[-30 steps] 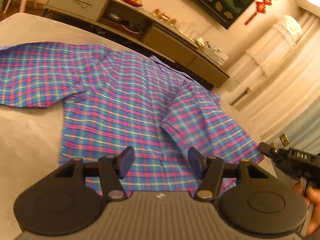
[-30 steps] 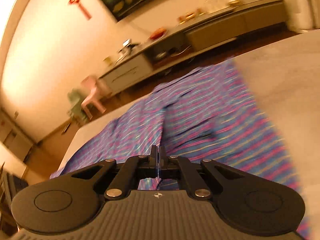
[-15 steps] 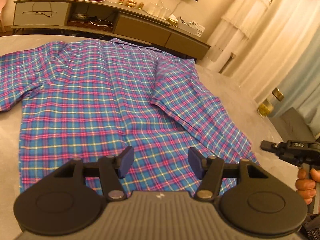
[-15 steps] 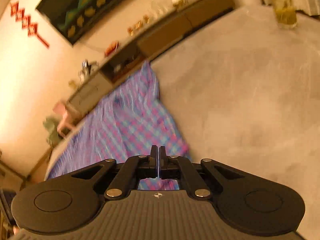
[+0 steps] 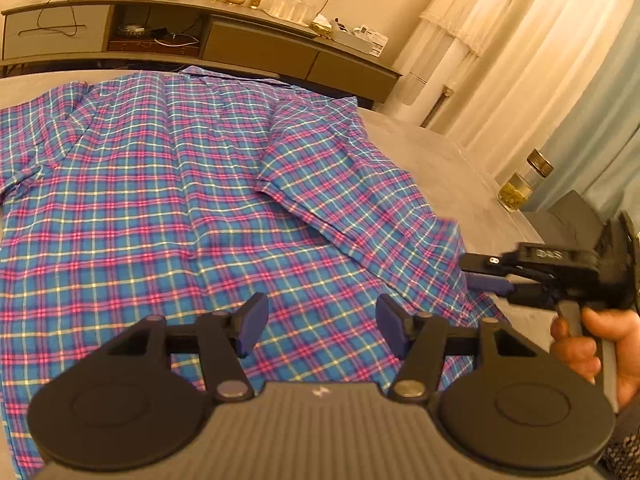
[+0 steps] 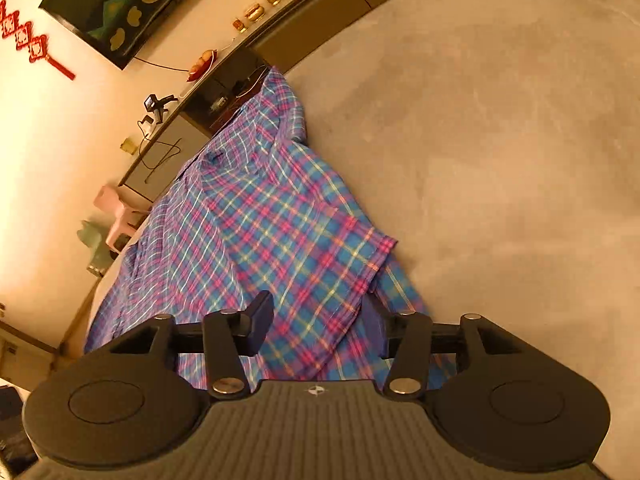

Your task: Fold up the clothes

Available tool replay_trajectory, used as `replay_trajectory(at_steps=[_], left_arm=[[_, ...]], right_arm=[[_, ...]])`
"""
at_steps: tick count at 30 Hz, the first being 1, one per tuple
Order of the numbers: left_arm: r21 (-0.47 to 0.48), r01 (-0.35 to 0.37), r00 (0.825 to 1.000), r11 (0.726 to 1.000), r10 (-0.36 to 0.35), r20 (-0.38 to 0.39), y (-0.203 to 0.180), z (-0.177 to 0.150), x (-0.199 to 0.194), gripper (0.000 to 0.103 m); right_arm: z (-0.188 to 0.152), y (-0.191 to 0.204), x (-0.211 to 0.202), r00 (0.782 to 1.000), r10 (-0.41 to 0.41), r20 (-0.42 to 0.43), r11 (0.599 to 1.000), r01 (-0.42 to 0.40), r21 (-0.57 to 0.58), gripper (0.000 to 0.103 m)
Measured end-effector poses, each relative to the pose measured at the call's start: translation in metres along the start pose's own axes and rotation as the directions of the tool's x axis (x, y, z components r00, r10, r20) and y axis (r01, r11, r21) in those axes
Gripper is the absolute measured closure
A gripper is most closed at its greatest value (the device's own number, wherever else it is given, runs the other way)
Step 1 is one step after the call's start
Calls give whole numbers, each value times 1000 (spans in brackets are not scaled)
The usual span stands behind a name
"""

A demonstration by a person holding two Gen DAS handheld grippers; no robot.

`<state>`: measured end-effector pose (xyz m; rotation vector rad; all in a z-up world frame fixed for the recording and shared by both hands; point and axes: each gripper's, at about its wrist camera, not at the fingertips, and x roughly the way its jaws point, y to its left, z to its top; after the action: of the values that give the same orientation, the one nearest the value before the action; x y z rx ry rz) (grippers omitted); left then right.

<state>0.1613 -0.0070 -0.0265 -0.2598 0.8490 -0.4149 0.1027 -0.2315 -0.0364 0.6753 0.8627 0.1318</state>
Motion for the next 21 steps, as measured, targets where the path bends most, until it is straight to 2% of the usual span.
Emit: replay_trajectory(at_steps=[1, 4, 7, 10, 12, 14, 15, 16, 17, 18, 19, 21], left_arm=[[2, 2, 1000, 1000, -2, 0, -1, 0, 0, 43], [9, 12, 1000, 1000, -12, 3, -8, -1, 1, 43], [23, 35, 999, 999, -35, -2, -17, -2, 4, 43], [45, 57, 998, 997, -56, -19, -26, -6, 8, 42], [57, 60, 998, 997, -58, -29, -31, -10, 11, 42], [65, 62, 998, 996, -59, -37, -34, -14, 14, 42], [68, 62, 997, 996, -60, -40, -35, -15, 15, 42], [70, 63, 997, 996, -60, -42, -35, -15, 15, 42], [73, 64, 997, 995, -60, -44, -36, -16, 16, 42], [75, 64, 997, 995, -61, -45, -36, -16, 16, 42], [78, 63, 997, 995, -59, -41, -36, -16, 15, 42], [74, 66, 997, 995, -64, -34, -33, -15, 12, 42]], right_arm=[[1, 3, 3, 1000, 5, 0, 1000, -5, -9, 81], [2, 9, -3, 998, 54, 25, 998, -53, -34, 90], [2, 12, -9, 993, 107, 49, 993, -105, -52, 91], [5, 11, -11, 992, 122, 41, 990, -118, -75, 89], [9, 11, -4, 992, 129, 10, 988, -128, -87, 81], [13, 11, 8, 994, 109, -21, 988, -111, -103, 42], [15, 11, 14, 996, 83, -23, 990, -85, -116, 40], [18, 13, 22, 997, 65, -30, 989, -68, -131, 42], [19, 15, 27, 998, 60, -32, 987, -64, -149, 56], [21, 20, 29, 999, 46, -27, 984, -50, -171, 77], [22, 25, 31, 999, 30, -21, 981, -34, -193, 103], [20, 24, 8, 998, 44, 54, 987, -35, -158, 103]])
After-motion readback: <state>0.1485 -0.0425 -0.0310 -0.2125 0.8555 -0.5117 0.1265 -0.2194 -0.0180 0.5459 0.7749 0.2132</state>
